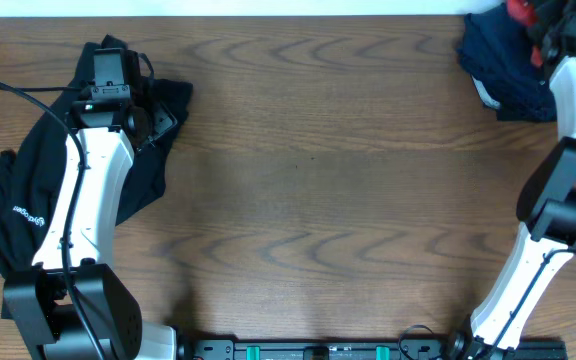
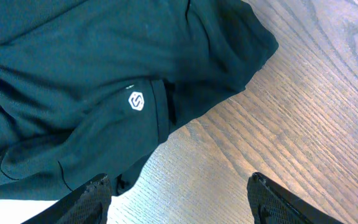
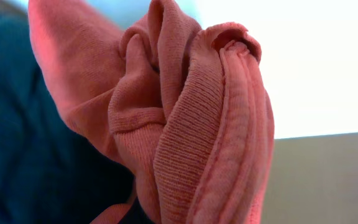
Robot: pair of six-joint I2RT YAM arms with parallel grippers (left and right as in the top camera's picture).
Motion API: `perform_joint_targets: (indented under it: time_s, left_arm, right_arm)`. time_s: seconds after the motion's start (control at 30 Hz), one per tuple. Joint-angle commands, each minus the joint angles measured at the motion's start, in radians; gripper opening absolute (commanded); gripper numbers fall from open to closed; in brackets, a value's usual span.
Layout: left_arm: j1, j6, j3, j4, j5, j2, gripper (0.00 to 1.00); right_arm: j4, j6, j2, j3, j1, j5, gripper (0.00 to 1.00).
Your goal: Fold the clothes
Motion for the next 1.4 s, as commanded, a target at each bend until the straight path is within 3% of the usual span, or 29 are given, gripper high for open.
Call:
perform_joint_targets:
  time_s: [0.0, 0.13, 0.2, 0.27, 0.4, 0.53, 0.63, 0.8, 1.37]
  left_arm:
    - [0.002, -0.013, -0.007, 0.006, -0.006, 0.013, 0.72]
    - [0.002, -0.013, -0.007, 0.015, -0.006, 0.013, 0.72]
    - [0.002, -0.013, -0.007, 0.014, -0.006, 0.013, 0.72]
    - [0.002, -0.013, -0.007, 0.01, -0.006, 0.013, 0.72]
    - [0.002, -0.013, -0.007, 0.01, -0.006, 0.013, 0.76]
    - [0.002, -0.013, -0.007, 0.01, -0.006, 0.013, 0.8]
    - [0.002, -0.013, -0.007, 0.01, -0.006, 0.013, 0.92]
    - [0.002, -0.013, -0.007, 0.01, -0.005, 0.013, 0.94]
    - [0.002, -0.013, -0.007, 0.01, -0.005, 0.013, 0.97]
  right_arm:
    - [-0.012, 0.048, 0.029, 0.013, 0.03, 0.0, 0.07]
    - [-0.054, 0.126, 0.024, 0.013, 0.085, -0.003, 0.54]
    - [-0.085, 0.151, 0.014, 0.013, 0.119, -0.003, 0.65]
    - [-0.134, 0.185, -0.007, 0.013, 0.171, -0.003, 0.82]
    - [-0.179, 0.23, -0.053, 0.013, 0.246, -0.004, 0.98]
    - [-0.222, 0.328, -0.126, 0.013, 0.319, -0.005, 0.99]
    - [-0.259, 0.377, -0.182, 0.013, 0.364, -0.004, 0.99]
    - [-0.265, 0.377, -0.232, 0.013, 0.387, -0.002, 0.99]
    - [-0.348, 0.399, -0.22, 0.005, 0.152, -0.065, 0.99]
